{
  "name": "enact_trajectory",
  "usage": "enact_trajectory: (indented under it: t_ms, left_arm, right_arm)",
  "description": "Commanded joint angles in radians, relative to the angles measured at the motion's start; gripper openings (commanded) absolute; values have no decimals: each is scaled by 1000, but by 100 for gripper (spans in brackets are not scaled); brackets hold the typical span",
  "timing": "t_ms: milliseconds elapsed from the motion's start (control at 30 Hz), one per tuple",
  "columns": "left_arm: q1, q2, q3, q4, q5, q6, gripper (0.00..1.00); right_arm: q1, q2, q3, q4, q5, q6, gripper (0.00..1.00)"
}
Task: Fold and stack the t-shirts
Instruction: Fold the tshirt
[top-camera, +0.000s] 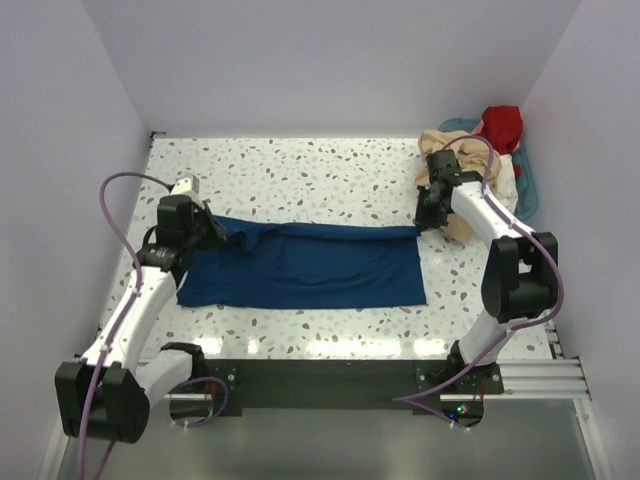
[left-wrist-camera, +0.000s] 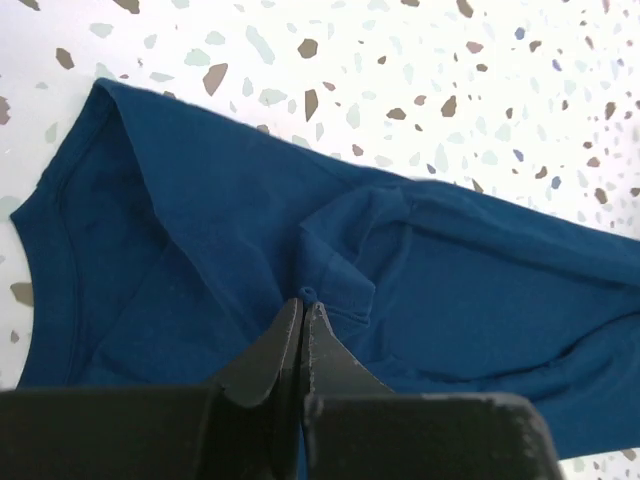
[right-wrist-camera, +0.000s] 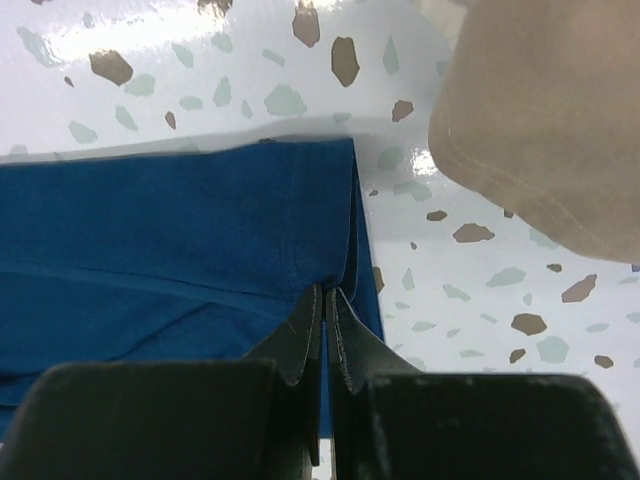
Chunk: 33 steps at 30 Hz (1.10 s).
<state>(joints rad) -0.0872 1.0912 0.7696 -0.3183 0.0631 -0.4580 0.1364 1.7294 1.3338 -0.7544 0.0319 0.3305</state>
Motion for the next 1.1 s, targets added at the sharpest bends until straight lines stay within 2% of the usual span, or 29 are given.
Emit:
enact_trajectory:
  t_ms: [0, 300, 533, 933, 1000, 1033, 1067]
  left_arm:
    - [7, -118, -10, -62, -45, -73, 0]
    - [6, -261, -24, -192, -60, -129, 0]
    - [6, -347, -35, -251, -143, -172, 0]
    - [6, -387, -67, -361, -129, -243, 0]
    - [7, -407, -75, -372, -125, -255, 0]
    - [7, -413, -88, -370, -114, -260, 0]
    - [6, -418, -98, -370, -108, -263, 0]
  right_arm:
    - [-3, -67, -24, -2, 3, -19, 0]
    - [-1, -105, -77, -8, -4, -16, 0]
    - [-3, -142, -119, -26, 3, -22, 0]
    - [-3, -146, -209, -2, 28, -7, 1]
    - [-3, -149, -203, -13, 36, -5, 18]
    - [-3, -151, -200, -17, 39, -7, 29]
    - [2, -160, -196, -20, 43, -5, 46]
